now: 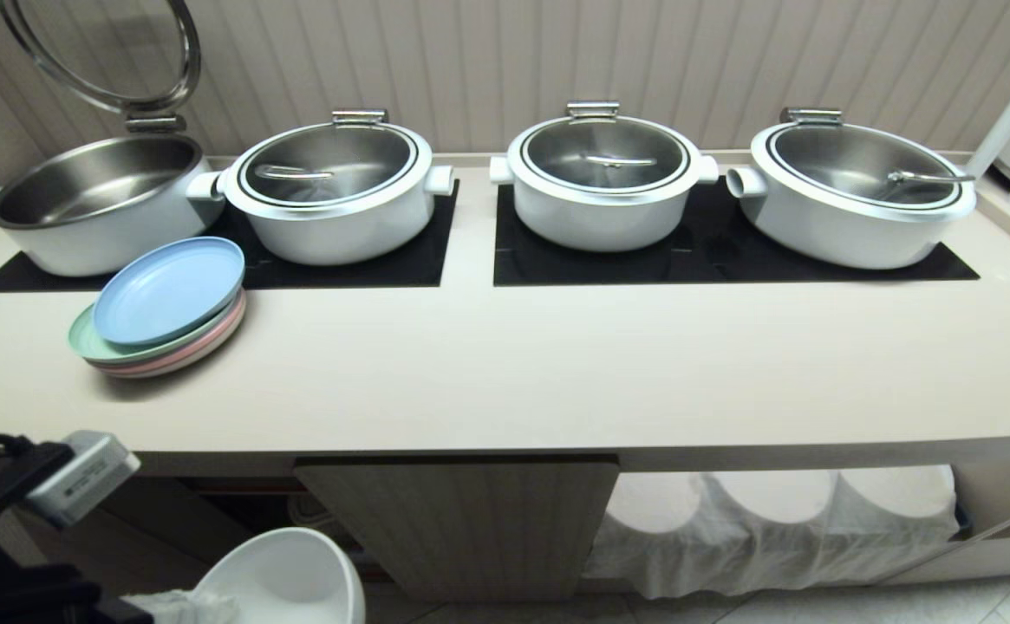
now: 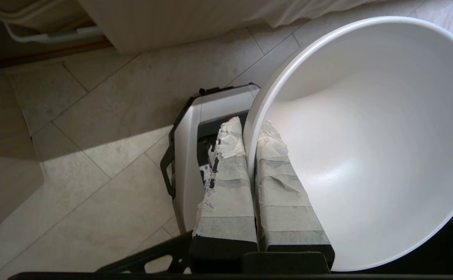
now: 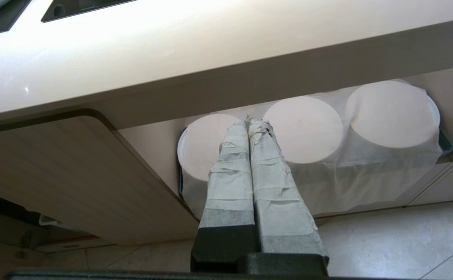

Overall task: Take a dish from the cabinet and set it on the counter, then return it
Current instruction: Place it on the table

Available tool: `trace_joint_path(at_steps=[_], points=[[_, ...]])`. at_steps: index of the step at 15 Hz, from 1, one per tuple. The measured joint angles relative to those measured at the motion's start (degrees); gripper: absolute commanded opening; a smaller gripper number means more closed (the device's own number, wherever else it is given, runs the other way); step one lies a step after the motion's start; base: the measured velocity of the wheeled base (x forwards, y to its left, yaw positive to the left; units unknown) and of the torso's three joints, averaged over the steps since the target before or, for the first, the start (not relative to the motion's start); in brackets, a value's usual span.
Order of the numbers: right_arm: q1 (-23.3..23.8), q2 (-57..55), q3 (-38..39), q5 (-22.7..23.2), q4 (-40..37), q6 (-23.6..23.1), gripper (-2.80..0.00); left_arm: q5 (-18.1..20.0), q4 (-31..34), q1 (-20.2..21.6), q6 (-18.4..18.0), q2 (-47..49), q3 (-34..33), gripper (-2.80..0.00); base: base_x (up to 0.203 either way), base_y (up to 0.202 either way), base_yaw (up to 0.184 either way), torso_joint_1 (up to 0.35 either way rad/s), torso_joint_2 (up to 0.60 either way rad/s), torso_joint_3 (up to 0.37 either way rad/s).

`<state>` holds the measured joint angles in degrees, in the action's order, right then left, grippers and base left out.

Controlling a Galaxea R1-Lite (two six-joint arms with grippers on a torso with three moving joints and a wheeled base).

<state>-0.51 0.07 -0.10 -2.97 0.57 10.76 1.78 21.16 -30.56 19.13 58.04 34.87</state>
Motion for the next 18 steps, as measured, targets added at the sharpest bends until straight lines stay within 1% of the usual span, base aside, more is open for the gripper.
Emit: trace_joint_path(at_steps=[2,3,6,7,8,12,18], points=[[0.0,0.0,0.0,0.0,0.0,0.0,-2.8,0.0,0.2,0.5,-0.4,3.8,4.1,-2.8,0.0,0.0,0.0,0.0,0.0,0.0],[0.0,0.0,0.0,0.0,0.0,0.0,-2.8,0.0,0.3,1.3,-1.2,5.9,6.5,-2.8,0.0,0.0,0.0,0.0,0.0,0.0],[0.0,0.0,0.0,0.0,0.0,0.0,-2.8,0.4,0.4,6.0,-7.0,12.4,12.9,-2.8,0.0,0.0,0.0,0.0,0.0,0.0],[0.0,0.0,0.0,0.0,0.0,0.0,-2.8,0.4,0.4,7.3,-8.6,14.8,15.1,-2.8,0.0,0.0,0.0,0.0,0.0,0.0],[0.0,0.0,0.0,0.0,0.0,0.0,-2.8,0.5,0.6,8.2,-9.4,17.1,17.2,-2.8,0.0,0.0,0.0,0.0,0.0,0.0],[0.0,0.0,0.0,0.0,0.0,0.0,-2.8,0.7,4.4,10.3,-10.7,27.1,27.6,-2.8,0.0,0.0,0.0,0.0,0.0,0.0],[0.0,0.0,0.0,0.0,0.0,0.0,-2.8,1.0,5.0,12.0,-10.6,41.5,39.3,-2.8,0.0,0.0,0.0,0.0,0.0,0.0]])
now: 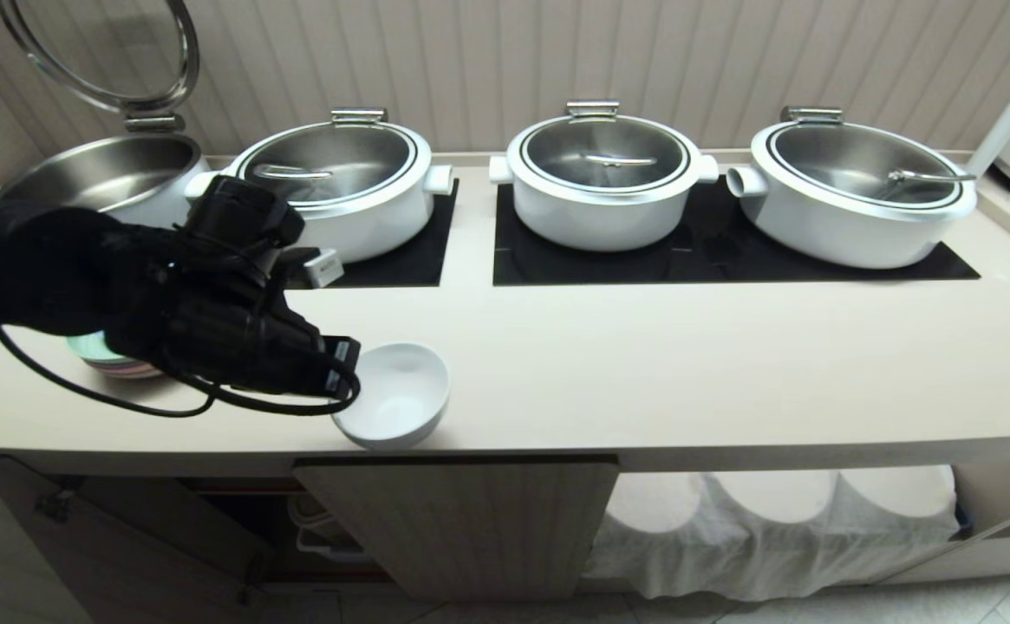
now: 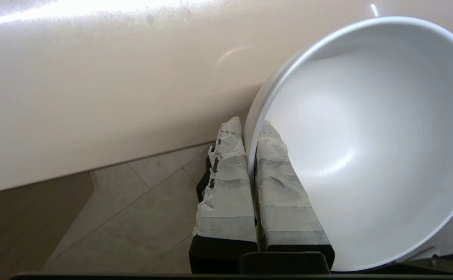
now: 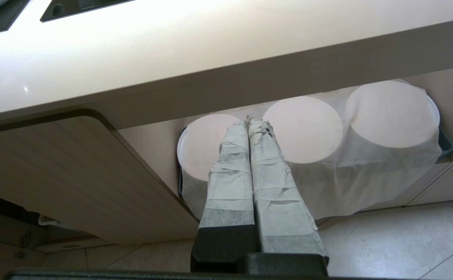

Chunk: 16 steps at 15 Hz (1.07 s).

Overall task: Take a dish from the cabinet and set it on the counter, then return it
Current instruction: Place it on the table

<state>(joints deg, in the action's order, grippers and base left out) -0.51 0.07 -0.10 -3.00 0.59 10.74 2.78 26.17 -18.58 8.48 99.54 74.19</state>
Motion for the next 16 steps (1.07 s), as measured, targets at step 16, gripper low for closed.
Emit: trace_joint_path(at_steps=[16], points=[[0.0,0.0,0.0,0.0,0.0,0.0,-2.8,0.1,6.2,1.0,3.5,18.3,21.0,-2.8,0.0,0.0,0.0,0.0,0.0,0.0]])
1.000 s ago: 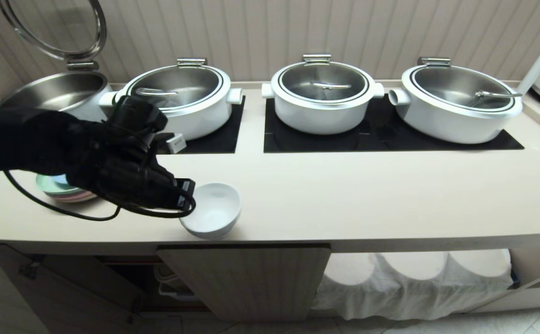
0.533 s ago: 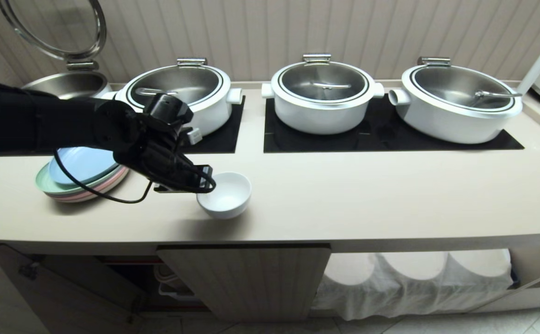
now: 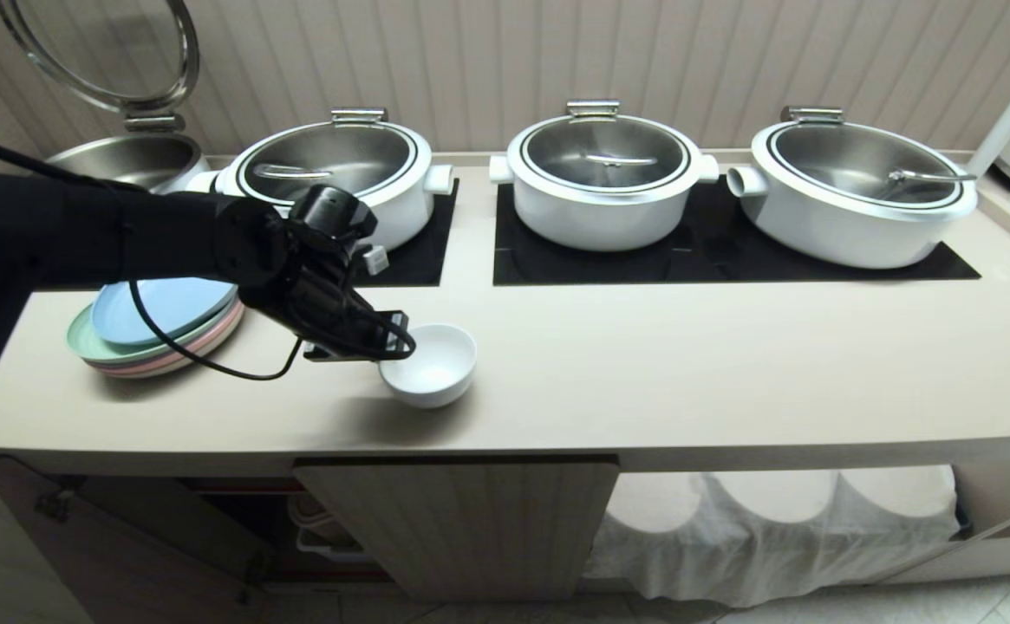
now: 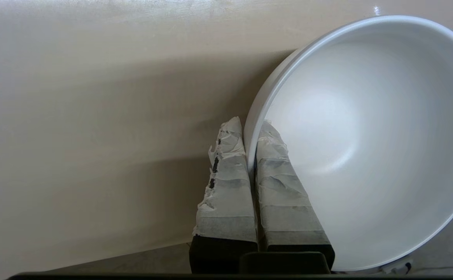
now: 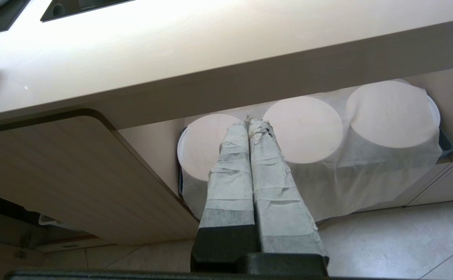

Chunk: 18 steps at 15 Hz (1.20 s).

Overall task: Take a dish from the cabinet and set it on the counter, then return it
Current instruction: Place it on the table

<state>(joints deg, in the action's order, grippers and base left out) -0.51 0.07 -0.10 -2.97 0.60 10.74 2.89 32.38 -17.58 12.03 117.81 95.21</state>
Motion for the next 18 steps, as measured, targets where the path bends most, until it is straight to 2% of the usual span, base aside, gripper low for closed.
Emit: trace_joint_path(at_steps=[4,5,18], points=[[0.0,0.0,0.0,0.0,0.0,0.0,-2.8,0.0,0.0,-0.5,0.0,0.1,-0.1,-2.8,0.0,0.0,0.0,0.0,0.0,0.0],[0.0,0.0,0.0,0.0,0.0,0.0,-2.8,0.0,0.0,-0.7,-0.1,0.1,-0.1,0.0,0.0,0.0,0.0,0.0,0.0,0.0],[0.0,0.0,0.0,0.0,0.0,0.0,-2.8,0.0,-0.3,-0.9,-0.1,-0.2,1.2,0.0,0.0,0.0,0.0,0.0,0.0,0.0]])
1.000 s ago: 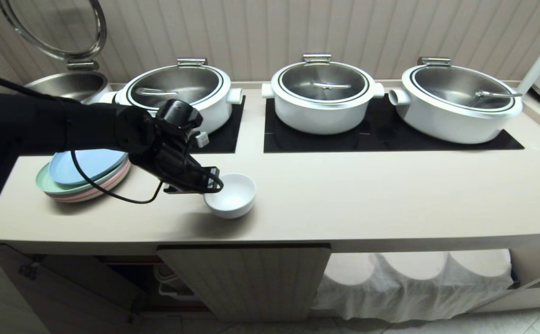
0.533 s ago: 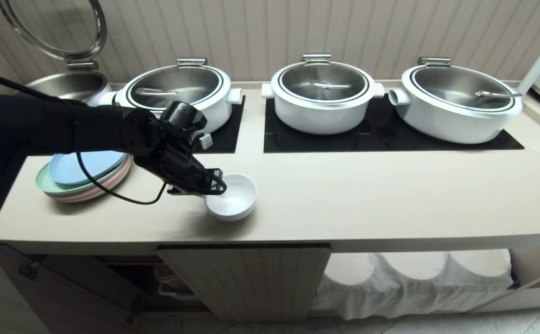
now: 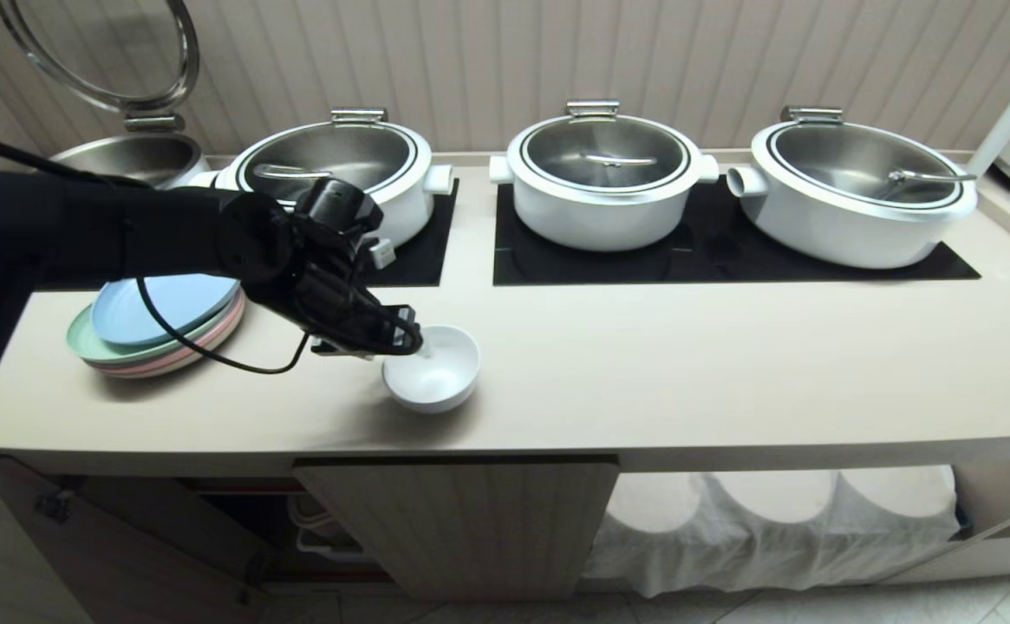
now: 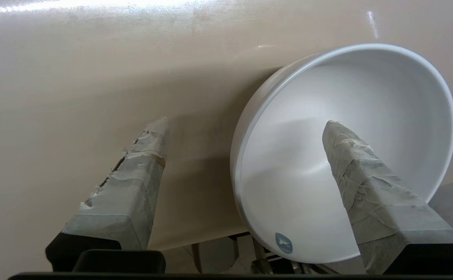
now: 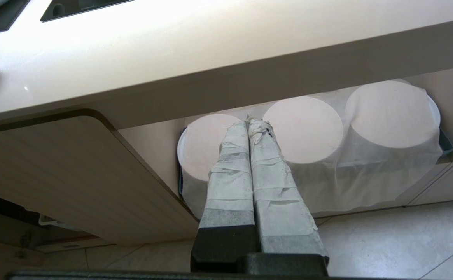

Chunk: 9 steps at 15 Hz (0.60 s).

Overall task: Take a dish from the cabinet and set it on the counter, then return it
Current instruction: Place it on the table, then pick up the bowl from the table

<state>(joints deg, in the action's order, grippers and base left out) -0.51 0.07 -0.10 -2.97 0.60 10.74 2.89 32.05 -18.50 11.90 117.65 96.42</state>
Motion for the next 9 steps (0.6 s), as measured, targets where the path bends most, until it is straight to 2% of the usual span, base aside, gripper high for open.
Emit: trace_joint_path(at_steps=[5,8,9], points=[[0.0,0.0,0.0,0.0,0.0,0.0,-2.8,0.4,0.2,0.0,0.4,-2.5,-0.2,0.0,0.0,0.0,0.0,0.0,0.0,0.0],[0.0,0.0,0.0,0.0,0.0,0.0,-2.8,0.8,0.4,-0.2,4.6,-4.5,-0.6,0.0,0.0,0.0,0.0,0.0,0.0,0.0],[0.0,0.0,0.0,0.0,0.0,0.0,-2.8,0.8,0.4,-0.2,4.8,-5.5,-1.3,0.0,0.0,0.0,0.0,0.0,0.0,0.0]])
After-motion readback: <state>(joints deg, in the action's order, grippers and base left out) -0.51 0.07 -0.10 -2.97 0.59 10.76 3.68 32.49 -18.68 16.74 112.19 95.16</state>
